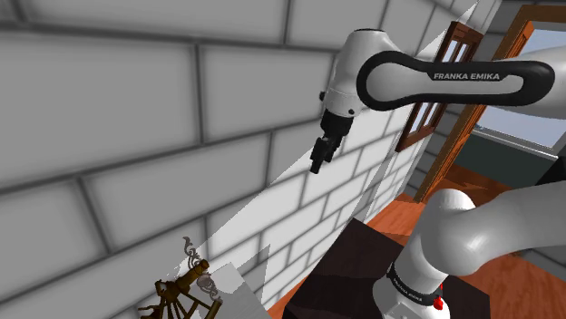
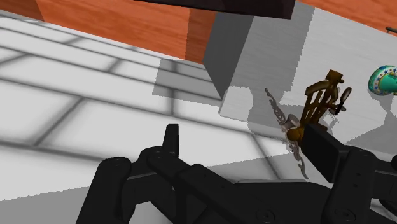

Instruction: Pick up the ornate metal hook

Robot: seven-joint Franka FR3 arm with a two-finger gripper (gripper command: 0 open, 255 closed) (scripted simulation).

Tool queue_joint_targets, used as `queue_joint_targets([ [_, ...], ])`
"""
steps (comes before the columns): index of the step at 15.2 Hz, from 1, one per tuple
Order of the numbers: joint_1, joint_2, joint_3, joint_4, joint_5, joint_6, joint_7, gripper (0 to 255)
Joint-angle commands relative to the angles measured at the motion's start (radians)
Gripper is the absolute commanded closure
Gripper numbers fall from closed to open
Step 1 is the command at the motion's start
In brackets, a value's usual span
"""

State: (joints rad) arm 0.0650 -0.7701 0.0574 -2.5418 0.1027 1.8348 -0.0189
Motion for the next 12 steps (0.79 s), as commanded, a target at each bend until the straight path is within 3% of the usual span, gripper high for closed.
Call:
queue_joint_targets([
  [1, 0.015, 0.019, 0.026, -0.05, 0.013, 0.086, 0.007, 0],
  [12, 0.079, 0.317, 0.187, -0.143, 0.044, 0.556, 0.078, 0],
])
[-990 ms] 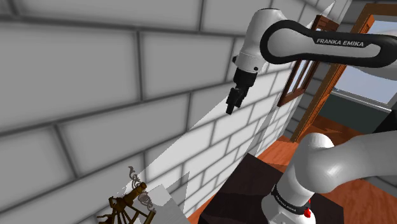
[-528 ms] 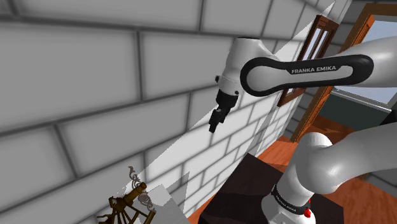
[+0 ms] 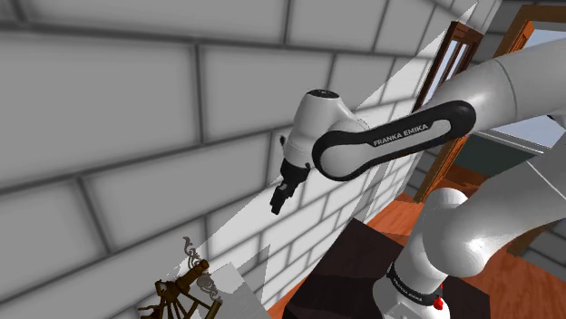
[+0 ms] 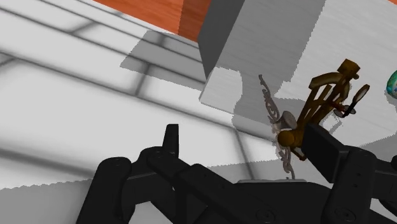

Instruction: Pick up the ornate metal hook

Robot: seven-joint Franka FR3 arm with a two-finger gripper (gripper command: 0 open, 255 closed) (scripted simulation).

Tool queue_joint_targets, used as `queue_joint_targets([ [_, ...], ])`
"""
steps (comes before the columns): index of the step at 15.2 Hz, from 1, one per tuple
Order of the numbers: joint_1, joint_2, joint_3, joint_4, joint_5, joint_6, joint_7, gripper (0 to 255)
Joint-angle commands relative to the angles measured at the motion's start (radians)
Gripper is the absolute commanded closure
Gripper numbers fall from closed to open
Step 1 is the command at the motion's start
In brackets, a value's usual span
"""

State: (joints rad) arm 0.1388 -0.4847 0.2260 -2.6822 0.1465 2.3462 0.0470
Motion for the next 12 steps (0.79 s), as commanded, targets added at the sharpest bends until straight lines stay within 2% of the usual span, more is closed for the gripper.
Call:
queue_joint_targets([
  [1, 0.007, 0.069, 0.035, -0.002, -0.005, 0.088, 0.023, 0],
  [4, 0.0, 0.189, 0.086, 0.012, -0.041, 0.212, 0.068, 0],
  [7, -0.023, 0.318, 0.142, 0.041, -0.122, 0.328, 0.143, 0],
  [9, -0.046, 0.409, 0.176, 0.069, -0.22, 0.395, 0.223, 0],
  [12, -0.059, 0.552, 0.19, 0.13, -0.445, 0.47, 0.401, 0],
])
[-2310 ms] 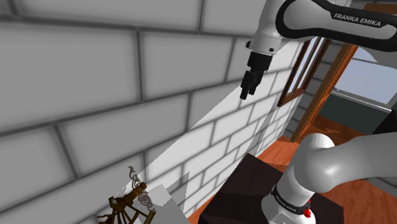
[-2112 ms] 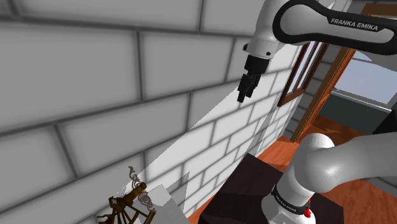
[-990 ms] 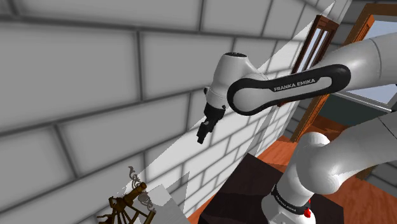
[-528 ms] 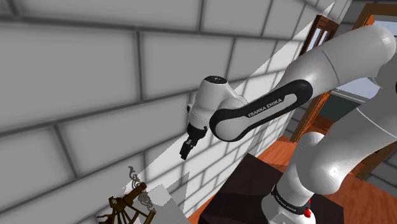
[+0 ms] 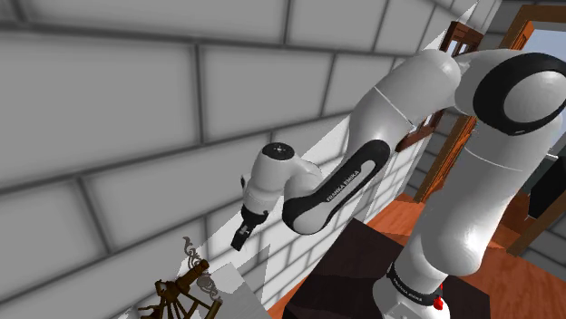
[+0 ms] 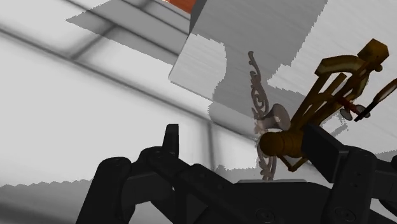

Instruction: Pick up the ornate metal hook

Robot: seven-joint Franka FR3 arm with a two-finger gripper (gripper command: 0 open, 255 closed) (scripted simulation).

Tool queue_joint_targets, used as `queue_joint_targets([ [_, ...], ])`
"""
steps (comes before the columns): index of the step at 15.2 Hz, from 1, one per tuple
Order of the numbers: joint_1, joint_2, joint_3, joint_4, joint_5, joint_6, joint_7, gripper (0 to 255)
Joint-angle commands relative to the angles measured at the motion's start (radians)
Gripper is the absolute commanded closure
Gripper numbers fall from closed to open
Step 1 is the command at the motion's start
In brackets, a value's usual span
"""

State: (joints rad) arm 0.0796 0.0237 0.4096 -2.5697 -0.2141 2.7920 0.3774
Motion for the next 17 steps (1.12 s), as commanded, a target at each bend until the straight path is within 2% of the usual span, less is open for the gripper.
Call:
queue_joint_targets([
  [1, 0.015, 0.091, -0.01, 0.043, -0.17, 0.041, 0.138, 0],
  [4, 0.1, 0.225, -0.092, 0.132, -0.39, 0.077, 0.317, 0],
  [8, 0.241, 0.387, -0.214, 0.265, -0.576, 0.111, 0.479, 0],
  [12, 0.356, 0.541, -0.303, 0.41, -0.683, 0.136, 0.58, 0],
  [17, 0.4, 0.605, -0.353, 0.448, -0.727, 0.17, 0.632, 0],
])
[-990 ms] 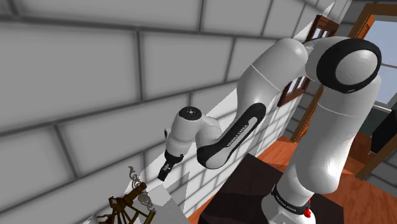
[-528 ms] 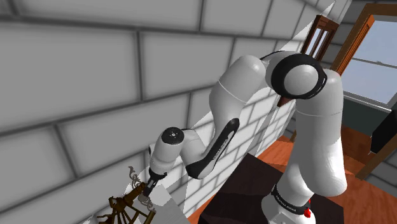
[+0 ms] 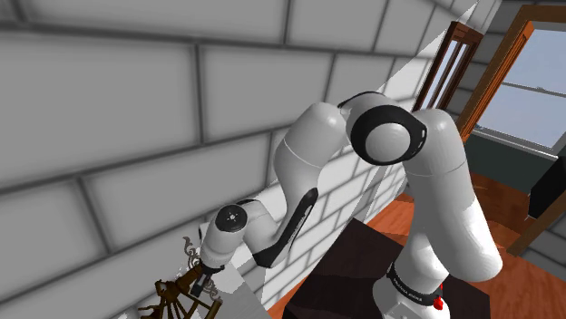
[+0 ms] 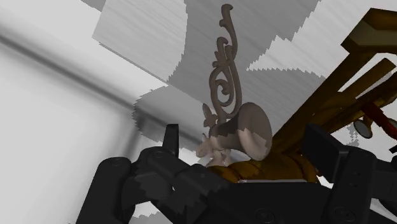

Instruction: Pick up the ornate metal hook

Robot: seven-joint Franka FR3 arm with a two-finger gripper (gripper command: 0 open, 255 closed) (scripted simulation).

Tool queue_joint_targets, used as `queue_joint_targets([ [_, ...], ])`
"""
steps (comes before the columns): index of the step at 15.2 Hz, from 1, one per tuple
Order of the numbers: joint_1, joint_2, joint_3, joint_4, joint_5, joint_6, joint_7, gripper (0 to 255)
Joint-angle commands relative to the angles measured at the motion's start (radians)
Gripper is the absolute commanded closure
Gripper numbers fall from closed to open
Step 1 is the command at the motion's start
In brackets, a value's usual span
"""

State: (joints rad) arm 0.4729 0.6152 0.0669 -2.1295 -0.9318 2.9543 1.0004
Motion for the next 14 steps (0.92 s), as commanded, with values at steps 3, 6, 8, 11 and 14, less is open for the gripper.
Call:
queue_joint_targets([
  [3, 0.039, 0.062, -0.049, 0.035, -0.041, 0.037, 0.05, 0],
  [6, 0.039, 0.061, -0.048, 0.035, -0.04, 0.037, 0.049, 255],
  [8, 0.038, 0.06, -0.048, 0.034, -0.04, 0.037, 0.048, 255],
  [11, 0.037, 0.06, -0.047, 0.034, -0.039, 0.036, 0.047, 255],
  [14, 0.037, 0.061, -0.047, 0.035, -0.039, 0.036, 0.047, 255],
])
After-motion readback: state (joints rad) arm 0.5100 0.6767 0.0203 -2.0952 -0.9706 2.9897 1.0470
